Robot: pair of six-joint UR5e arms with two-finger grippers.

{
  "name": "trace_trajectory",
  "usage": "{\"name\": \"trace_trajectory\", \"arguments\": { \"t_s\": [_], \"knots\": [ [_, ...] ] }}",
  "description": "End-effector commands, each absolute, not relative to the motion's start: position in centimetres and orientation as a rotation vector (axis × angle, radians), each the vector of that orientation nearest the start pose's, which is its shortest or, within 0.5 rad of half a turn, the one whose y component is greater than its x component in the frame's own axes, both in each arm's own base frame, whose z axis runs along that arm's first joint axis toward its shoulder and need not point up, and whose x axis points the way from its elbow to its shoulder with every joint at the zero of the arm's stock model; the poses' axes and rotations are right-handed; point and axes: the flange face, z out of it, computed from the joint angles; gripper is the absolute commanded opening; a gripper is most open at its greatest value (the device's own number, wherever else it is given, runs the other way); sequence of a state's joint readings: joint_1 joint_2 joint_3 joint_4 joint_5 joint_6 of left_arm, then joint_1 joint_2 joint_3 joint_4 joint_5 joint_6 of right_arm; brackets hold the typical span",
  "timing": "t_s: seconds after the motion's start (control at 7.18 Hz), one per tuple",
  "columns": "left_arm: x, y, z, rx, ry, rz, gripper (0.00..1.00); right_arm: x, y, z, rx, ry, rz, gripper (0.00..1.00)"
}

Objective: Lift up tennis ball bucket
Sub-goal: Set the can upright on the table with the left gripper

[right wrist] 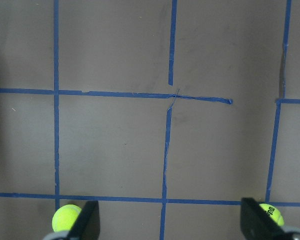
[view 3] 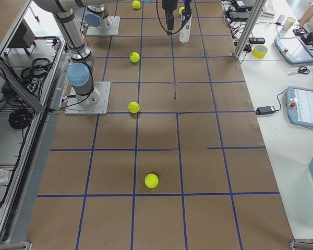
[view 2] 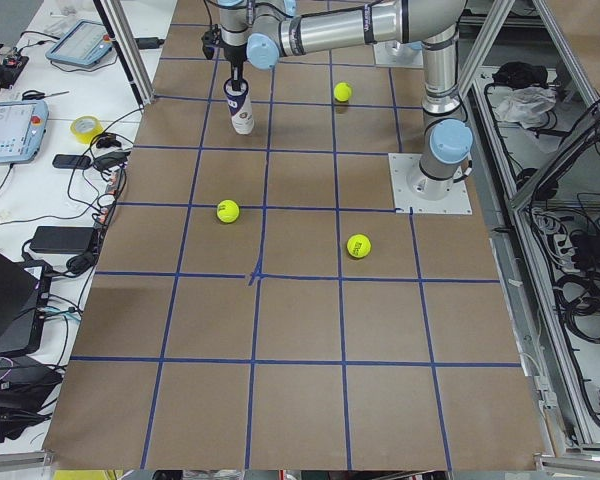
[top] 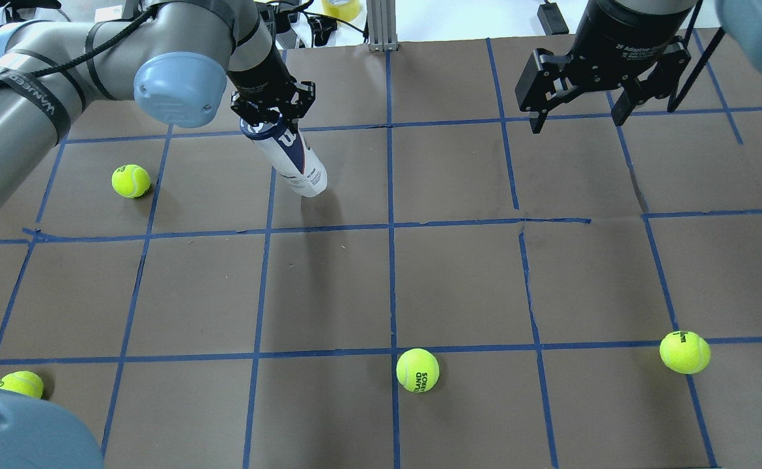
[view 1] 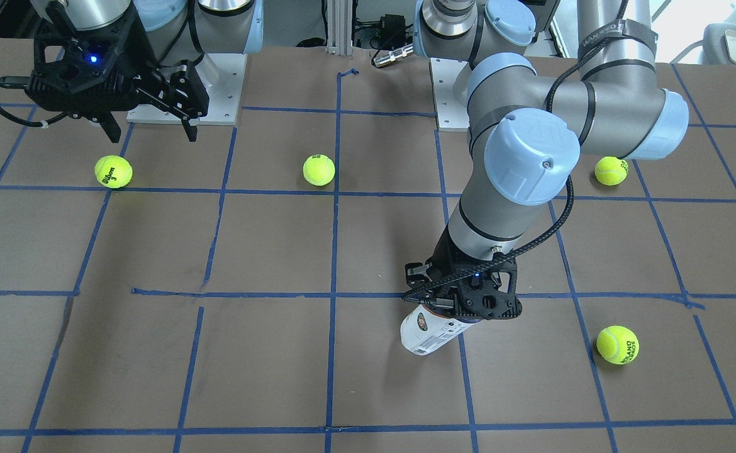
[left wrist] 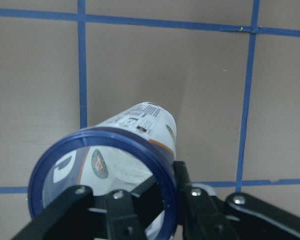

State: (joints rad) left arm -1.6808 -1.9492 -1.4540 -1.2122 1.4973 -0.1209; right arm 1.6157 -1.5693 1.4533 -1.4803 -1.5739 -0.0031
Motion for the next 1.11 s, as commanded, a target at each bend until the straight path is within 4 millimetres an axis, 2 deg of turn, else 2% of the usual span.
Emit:
{"name": "trace_trajectory", "arguments": {
  "t_s": [0.0, 0.14, 0.28, 0.42, 0.56, 0.98],
  "knots": [
    [-21.5, -62.5, 36.4, 0.037, 3.217, -0.128, 0.15, 15.4, -48.6, 53.7, -0.072, 3.143, -0.043, 1.0],
    [-21.5, -62.5, 36.4, 0.037, 3.215, -0.126, 0.59, 15.4, -48.6, 53.6, -0.072, 3.143, -0.041, 1.0],
    [-21.8, -62.4, 36.4, 0.039, 3.217, -0.127, 0.76, 15.4, -48.6, 53.6, -0.072, 3.143, -0.041, 1.0],
    [-22.4, -62.1, 36.9, 0.035, 3.218, -0.138, 0.85, 15.4, -48.6, 53.7, -0.072, 3.143, -0.043, 1.0],
    [-22.9, -61.4, 38.4, 0.048, 3.218, -0.175, 1.0, 15.4, -48.6, 53.6, -0.072, 3.143, -0.041, 1.0],
    [-22.6, -60.3, 42.4, 0.072, 3.235, -0.277, 1.0, 15.4, -48.6, 53.7, -0.072, 3.143, -0.043, 1.0]
  ]
}}
